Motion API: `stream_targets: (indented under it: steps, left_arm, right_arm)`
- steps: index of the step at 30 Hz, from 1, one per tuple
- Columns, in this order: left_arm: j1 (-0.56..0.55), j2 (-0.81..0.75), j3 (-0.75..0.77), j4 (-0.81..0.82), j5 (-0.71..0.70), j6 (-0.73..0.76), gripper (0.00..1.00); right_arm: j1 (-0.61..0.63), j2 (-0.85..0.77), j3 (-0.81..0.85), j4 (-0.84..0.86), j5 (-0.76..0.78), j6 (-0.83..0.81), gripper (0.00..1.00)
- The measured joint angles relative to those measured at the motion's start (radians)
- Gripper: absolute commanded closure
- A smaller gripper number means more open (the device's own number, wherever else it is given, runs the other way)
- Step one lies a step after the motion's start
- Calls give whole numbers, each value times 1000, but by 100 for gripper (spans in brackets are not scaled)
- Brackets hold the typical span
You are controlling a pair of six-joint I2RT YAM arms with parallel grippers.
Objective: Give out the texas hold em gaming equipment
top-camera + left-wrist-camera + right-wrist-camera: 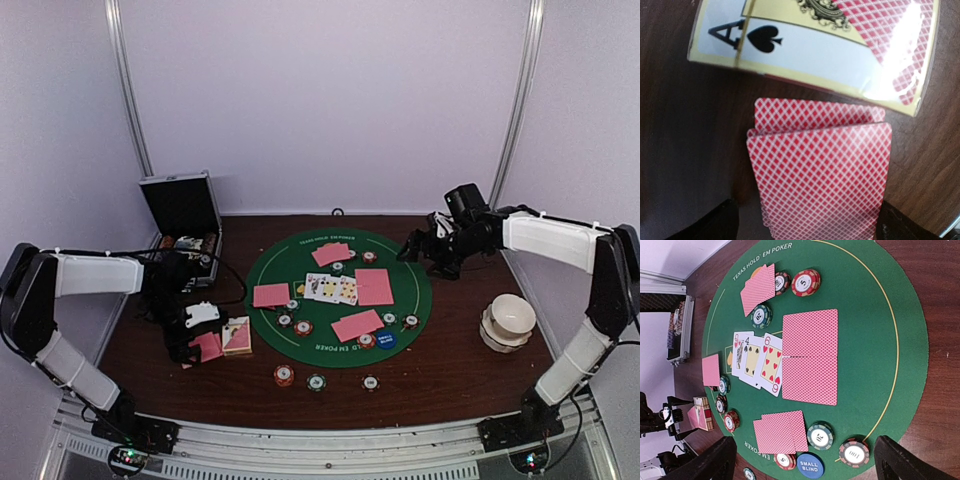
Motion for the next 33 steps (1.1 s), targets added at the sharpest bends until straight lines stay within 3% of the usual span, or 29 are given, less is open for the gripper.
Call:
stream_targets:
  steps: [5,10,17,23,29,33]
  left_arm:
    - [0,0,35,-39,-15,-9,3]
    - [0,-27,214,-142,-10,-48,2]
    - [93,-143,325,-80,74,-152,2]
    - [224,-201,87,270,109,-360,2]
    - [246,-215,-192,592,88,-480,2]
    - [246,-195,-268,770,71,-508,2]
  right_arm:
    - [5,-42,0,-31,33,-24,0]
    - [8,-104,-2,-43,99,-63,1]
    - [10,-248,-99,27,375,-173,0]
    - [10,-361,-370,241,630,-328,0]
    - [-11,-393,-556,474,793,-428,1]
    - [-50,-404,-636,623,862,-502,1]
